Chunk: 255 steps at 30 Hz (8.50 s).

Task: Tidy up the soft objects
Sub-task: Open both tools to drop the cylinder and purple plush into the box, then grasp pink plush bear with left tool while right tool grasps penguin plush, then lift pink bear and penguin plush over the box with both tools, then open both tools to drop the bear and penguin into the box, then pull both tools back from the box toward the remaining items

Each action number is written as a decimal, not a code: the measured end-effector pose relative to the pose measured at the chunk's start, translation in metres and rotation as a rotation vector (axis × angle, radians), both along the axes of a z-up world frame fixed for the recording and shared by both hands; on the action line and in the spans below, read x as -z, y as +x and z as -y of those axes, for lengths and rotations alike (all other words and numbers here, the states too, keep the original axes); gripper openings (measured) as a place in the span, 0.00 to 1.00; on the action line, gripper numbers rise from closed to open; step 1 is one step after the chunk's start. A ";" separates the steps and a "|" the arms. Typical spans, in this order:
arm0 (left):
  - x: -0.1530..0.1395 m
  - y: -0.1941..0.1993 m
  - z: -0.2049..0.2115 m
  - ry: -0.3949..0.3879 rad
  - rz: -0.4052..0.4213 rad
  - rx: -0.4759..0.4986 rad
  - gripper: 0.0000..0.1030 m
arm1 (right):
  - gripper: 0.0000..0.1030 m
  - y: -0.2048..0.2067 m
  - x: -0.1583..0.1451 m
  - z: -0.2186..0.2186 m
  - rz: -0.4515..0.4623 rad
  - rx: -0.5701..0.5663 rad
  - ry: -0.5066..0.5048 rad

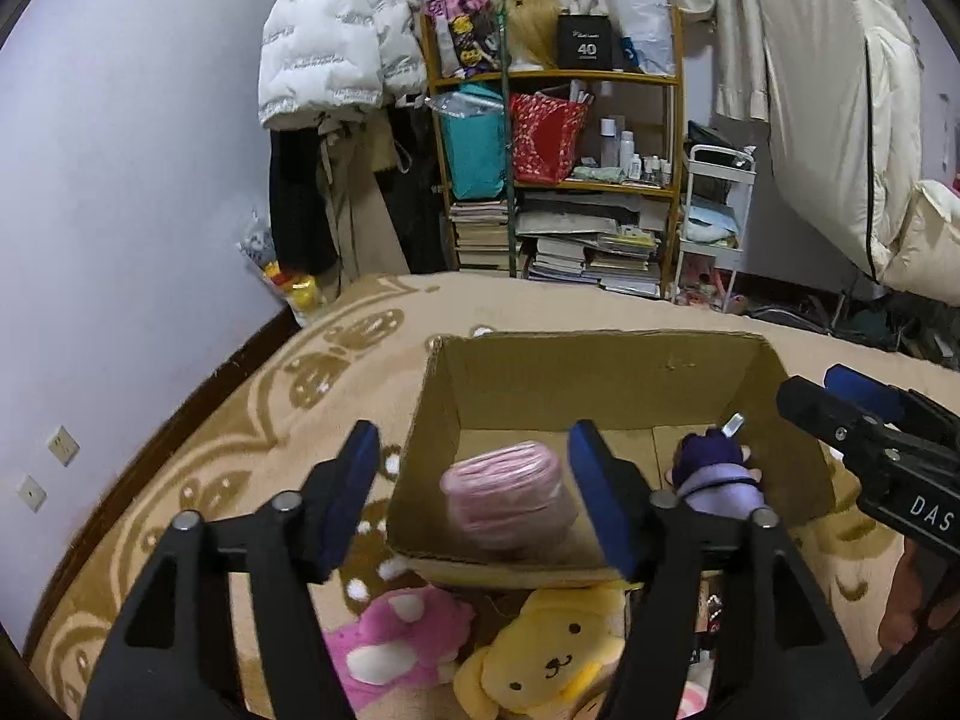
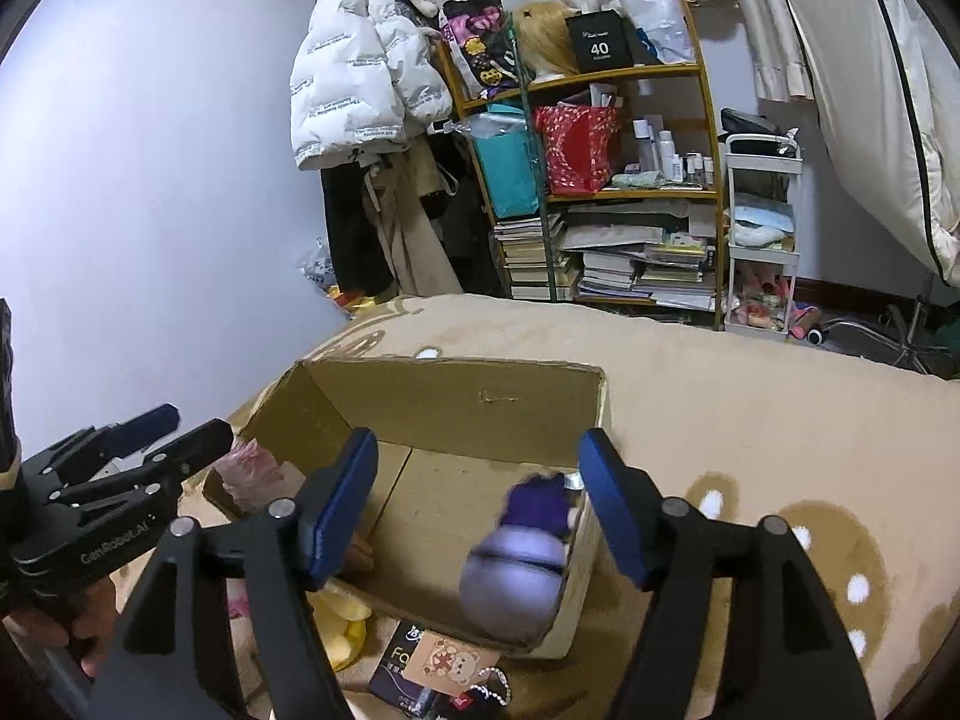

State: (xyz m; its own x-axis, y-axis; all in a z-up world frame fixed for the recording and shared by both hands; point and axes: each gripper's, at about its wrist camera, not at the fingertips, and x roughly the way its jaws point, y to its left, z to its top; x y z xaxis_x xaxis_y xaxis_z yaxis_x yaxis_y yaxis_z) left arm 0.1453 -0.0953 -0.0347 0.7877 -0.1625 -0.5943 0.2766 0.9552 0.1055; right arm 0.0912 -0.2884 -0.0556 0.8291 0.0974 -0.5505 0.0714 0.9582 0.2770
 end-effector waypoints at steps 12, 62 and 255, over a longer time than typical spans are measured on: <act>-0.027 -0.035 -0.012 0.014 -0.002 0.001 0.91 | 1.00 -0.028 -0.018 -0.020 -0.007 -0.031 -0.015; 0.065 -0.001 -0.066 0.119 -0.505 -0.104 0.98 | 0.99 -0.061 0.076 -0.026 -0.455 0.066 0.130; -0.029 -0.051 -0.019 0.048 -0.218 0.056 0.99 | 1.00 -0.069 -0.034 -0.013 -0.071 0.004 0.012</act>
